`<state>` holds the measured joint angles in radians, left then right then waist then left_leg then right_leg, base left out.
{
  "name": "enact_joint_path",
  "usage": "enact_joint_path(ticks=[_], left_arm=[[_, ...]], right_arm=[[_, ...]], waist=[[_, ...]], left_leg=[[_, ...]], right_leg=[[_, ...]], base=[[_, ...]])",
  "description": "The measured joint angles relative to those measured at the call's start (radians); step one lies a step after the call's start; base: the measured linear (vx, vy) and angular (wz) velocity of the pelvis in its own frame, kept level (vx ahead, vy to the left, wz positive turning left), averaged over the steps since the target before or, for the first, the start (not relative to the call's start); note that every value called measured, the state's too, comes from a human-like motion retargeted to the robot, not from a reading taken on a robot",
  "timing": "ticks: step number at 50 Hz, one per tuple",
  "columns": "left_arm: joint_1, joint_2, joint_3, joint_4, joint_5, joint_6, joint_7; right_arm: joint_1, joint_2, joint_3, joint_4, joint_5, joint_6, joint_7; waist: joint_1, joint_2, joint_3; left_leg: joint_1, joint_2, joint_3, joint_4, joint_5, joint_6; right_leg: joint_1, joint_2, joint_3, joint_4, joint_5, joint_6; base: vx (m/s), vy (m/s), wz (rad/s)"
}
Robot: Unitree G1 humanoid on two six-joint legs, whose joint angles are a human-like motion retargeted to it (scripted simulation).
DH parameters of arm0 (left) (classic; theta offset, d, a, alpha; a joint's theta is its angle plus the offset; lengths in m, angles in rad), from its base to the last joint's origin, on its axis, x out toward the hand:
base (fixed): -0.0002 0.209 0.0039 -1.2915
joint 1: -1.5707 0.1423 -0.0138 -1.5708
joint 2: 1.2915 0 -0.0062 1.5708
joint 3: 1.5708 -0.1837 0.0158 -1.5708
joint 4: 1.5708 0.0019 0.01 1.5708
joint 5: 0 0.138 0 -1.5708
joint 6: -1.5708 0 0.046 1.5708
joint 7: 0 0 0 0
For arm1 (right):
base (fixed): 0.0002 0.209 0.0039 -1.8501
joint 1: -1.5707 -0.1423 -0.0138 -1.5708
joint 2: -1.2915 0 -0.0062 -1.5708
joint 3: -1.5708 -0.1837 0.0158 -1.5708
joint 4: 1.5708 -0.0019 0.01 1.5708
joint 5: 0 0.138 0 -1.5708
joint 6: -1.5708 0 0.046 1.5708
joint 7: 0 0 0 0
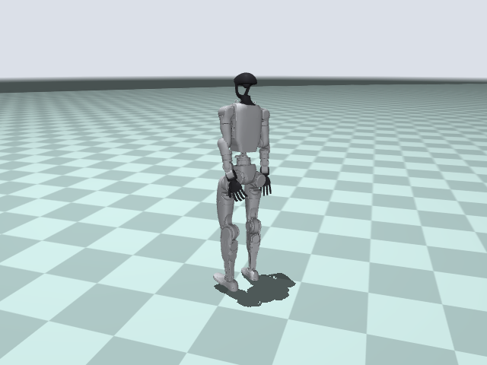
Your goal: In place motions
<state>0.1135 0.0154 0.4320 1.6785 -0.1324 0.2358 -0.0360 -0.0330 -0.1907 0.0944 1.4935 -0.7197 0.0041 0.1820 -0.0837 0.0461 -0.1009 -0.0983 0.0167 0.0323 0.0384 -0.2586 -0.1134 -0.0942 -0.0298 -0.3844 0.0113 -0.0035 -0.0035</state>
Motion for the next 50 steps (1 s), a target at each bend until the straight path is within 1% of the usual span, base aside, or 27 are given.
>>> enact_joint_path(ticks=[2, 5, 7, 10, 12, 15, 18, 20, 23, 25, 28, 32, 34, 36, 37, 38, 40, 43, 45, 47, 50], left_arm=[[0.001, 0.006, -0.005, -0.008, 0.050, 0.022, -0.090], [-0.025, 0.020, -0.030, -0.038, 0.119, 0.064, -0.168], [-0.056, 0.024, -0.058, -0.077, 0.155, 0.064, -0.173], [-0.099, 0.020, -0.118, -0.158, 0.188, 0.033, -0.140], [-0.116, 0.014, -0.168, -0.227, 0.222, 0.011, -0.134], [-0.122, 0.015, -0.238, -0.331, 0.282, -0.033, -0.149], [-0.119, 0.029, -0.278, -0.397, 0.340, -0.075, -0.159], [-0.119, 0.040, -0.288, -0.409, 0.379, -0.088, -0.154], [-0.145, 0.062, -0.304, -0.374, 0.419, -0.073, -0.149], [-0.179, 0.080, -0.323, -0.331, 0.433, -0.049, -0.159], [-0.228, 0.099, -0.337, -0.261, 0.435, -0.016, -0.169], [-0.259, 0.098, -0.282, -0.215, 0.374, 0.002, -0.151], [-0.257, 0.099, -0.250, -0.211, 0.321, -0.006, -0.154], [-0.262, 0.103, -0.228, -0.205, 0.280, -0.006, -0.166], [-0.270, 0.105, -0.219, -0.201, 0.269, 0.000, -0.171], [-0.282, 0.107, -0.213, -0.196, 0.266, 0.008, -0.173], [-0.307, 0.114, -0.217, -0.190, 0.270, 0.013, -0.172], [-0.346, 0.125, -0.265, -0.201, 0.292, -0.002, -0.169], [-0.382, 0.135, -0.307, -0.215, 0.315, -0.015, -0.182], [-0.429, 0.150, -0.344, -0.237, 0.339, -0.027, -0.204], [-0.544, 0.164, -0.366, -0.273, 0.367, -0.041, -0.222]], right_arm=[[0.002, -0.004, -0.015, 0.016, 0.048, -0.001, -0.012], [0.005, -0.009, -0.052, 0.041, 0.109, 0.010, -0.002], [0.005, -0.016, -0.077, 0.053, 0.144, 0.014, 0.022], [0.014, -0.028, -0.102, 0.064, 0.174, 0.015, 0.052], [0.020, -0.038, -0.110, 0.072, 0.178, 0.019, 0.057], [0.014, -0.053, -0.105, 0.082, 0.160, 0.028, 0.051], [0.000, -0.061, -0.092, 0.071, 0.110, 0.043, 0.036], [-0.006, -0.061, -0.083, 0.053, 0.084, 0.044, 0.024], [-0.012, -0.054, -0.086, 0.010, 0.090, 0.027, 0.015], [-0.015, -0.042, -0.097, -0.027, 0.124, 0.007, 0.018], [-0.012, -0.034, -0.107, -0.093, 0.180, -0.044, 0.058], [-0.066, -0.027, -0.080, -0.162, 0.192, -0.053, 0.067], [-0.108, -0.025, -0.041, -0.184, 0.189, -0.052, 0.058], [-0.148, -0.028, 0.003, -0.203, 0.192, -0.059, 0.062], [-0.165, -0.030, 0.020, -0.215, 0.193, -0.064, 0.066], [-0.178, -0.032, 0.030, -0.230, 0.192, -0.067, 0.070], [-0.190, -0.036, 0.045, -0.261, 0.185, -0.075, 0.074], [-0.180, -0.045, 0.052, -0.305, 0.179, -0.090, 0.060], [-0.173, -0.051, 0.049, -0.328, 0.176, -0.100, 0.046], [-0.182, -0.056, 0.041, -0.340, 0.180, -0.109, 0.042], [-0.255, -0.073, 0.013, -0.346, 0.192, -0.113, 0.058]], waist=[[0.017, -0.004, 0.020], [0.042, -0.012, 0.044], [0.039, -0.018, 0.049], [0.024, -0.015, 0.044], [0.043, -0.021, 0.047], [0.084, -0.031, 0.056], [0.083, -0.021, 0.045], [0.066, -0.015, 0.032], [0.040, -0.008, 0.023], [0.038, -0.012, 0.035], [0.068, -0.026, 0.059], [0.085, -0.034, 0.084], [0.075, -0.037, 0.093], [0.059, -0.042, 0.107], [0.051, -0.043, 0.116], [0.045, -0.043, 0.125], [0.038, -0.038, 0.139], [0.060, -0.042, 0.162], [0.085, -0.060, 0.187], [0.110, -0.077, 0.236], [0.159, -0.079, 0.332]], left_leg=[[-0.007, 0.002, 0.005, 0.023, 0.006, -0.008], [-0.043, -0.001, 0.001, 0.074, 0.027, -0.023], [-0.092, -0.011, -0.028, 0.120, 0.054, -0.042], [-0.153, -0.024, -0.088, 0.170, 0.090, -0.069], [-0.169, -0.038, -0.106, 0.189, 0.091, -0.056], [-0.161, -0.024, -0.048, 0.190, 0.081, -0.020], [-0.145, -0.018, -0.047, 0.153, 0.079, -0.018], [-0.138, -0.023, -0.039, 0.134, 0.069, -0.003], [-0.147, -0.030, -0.054, 0.127, 0.075, 0.008], [-0.150, -0.040, -0.068, 0.131, 0.079, 0.022], [-0.146, -0.042, -0.054, 0.136, 0.080, 0.035], [-0.160, -0.014, -0.007, 0.137, 0.074, 0.040], [-0.172, 0.001, 0.020, 0.139, 0.075, 0.041], [-0.178, 0.010, 0.039, 0.138, 0.082, 0.041], [-0.181, 0.014, 0.045, 0.137, 0.086, 0.039], [-0.185, 0.020, 0.048, 0.136, 0.090, 0.037], [-0.195, 0.033, 0.047, 0.138, 0.096, 0.031], [-0.203, 0.037, 0.033, 0.141, 0.106, 0.020], [-0.211, 0.025, 0.029, 0.152, 0.110, 0.011], [-0.214, 0.009, 0.020, 0.158, 0.123, 0.004], [-0.246, 0.009, 0.013, 0.152, 0.169, -0.012]], right_leg=[[0.007, -0.005, 0.005, -0.001, 0.000, 0.003], [0.016, -0.024, -0.004, -0.003, -0.004, 0.013], [0.017, -0.039, -0.041, -0.011, -0.007, 0.016], [0.015, -0.059, -0.105, -0.020, -0.013, 0.026], [0.016, -0.070, -0.121, -0.024, -0.012, 0.030], [0.019, -0.080, -0.119, -0.025, -0.008, 0.036], [0.016, -0.076, -0.117, -0.023, -0.008, 0.044], [0.014, -0.077, -0.117, -0.021, -0.008, 0.051], [0.008, -0.082, -0.129, -0.013, -0.008, 0.056], [0.005, -0.090, -0.132, -0.003, -0.009, 0.058], [-0.012, -0.097, -0.108, 0.028, -0.009, 0.056], [-0.092, -0.089, -0.029, 0.108, 0.017, 0.058], [-0.140, -0.072, 0.047, 0.140, 0.058, 0.060], [-0.177, -0.052, 0.156, 0.158, 0.098, 0.073], [-0.189, -0.048, 0.195, 0.164, 0.107, 0.078], [-0.193, -0.055, 0.199, 0.166, 0.104, 0.076], [-0.182, -0.095, 0.102, 0.152, 0.074, 0.053], [-0.129, -0.154, -0.107, 0.103, 0.052, 0.020], [-0.098, -0.188, -0.198, 0.075, 0.071, 0.055], [-0.084, -0.207, -0.240, 0.052, 0.121, 0.077], [-0.119, -0.208, -0.248, 0.070, 0.113, 0.059]], base=[[0.00, 0.00, 0.00], [-0.02, -0.02, 0.25], [-0.10, 0.00, 1.02], [-0.09, 0.02, 1.26], [-0.09, 0.06, 0.56], [-0.08, 0.08, -0.01], [-0.08, 0.16, -0.03], [-0.06, 0.23, 0.10], [-0.10, 0.16, 0.20], [-0.18, 0.20, 0.07], [-0.15, 0.26, -0.38], [-0.25, 0.18, -0.87], [-0.26, 0.21, -1.00], [-0.24, 0.09, -0.64], [-0.24, 0.00, -0.25], [-0.19, 0.00, -0.06], [-0.10, -0.02, 0.18], [-0.01, -0.09, 0.30], [0.03, -0.09, 0.33], [0.05, -0.07, 0.35], [-0.20, -0.05, 0.23]])
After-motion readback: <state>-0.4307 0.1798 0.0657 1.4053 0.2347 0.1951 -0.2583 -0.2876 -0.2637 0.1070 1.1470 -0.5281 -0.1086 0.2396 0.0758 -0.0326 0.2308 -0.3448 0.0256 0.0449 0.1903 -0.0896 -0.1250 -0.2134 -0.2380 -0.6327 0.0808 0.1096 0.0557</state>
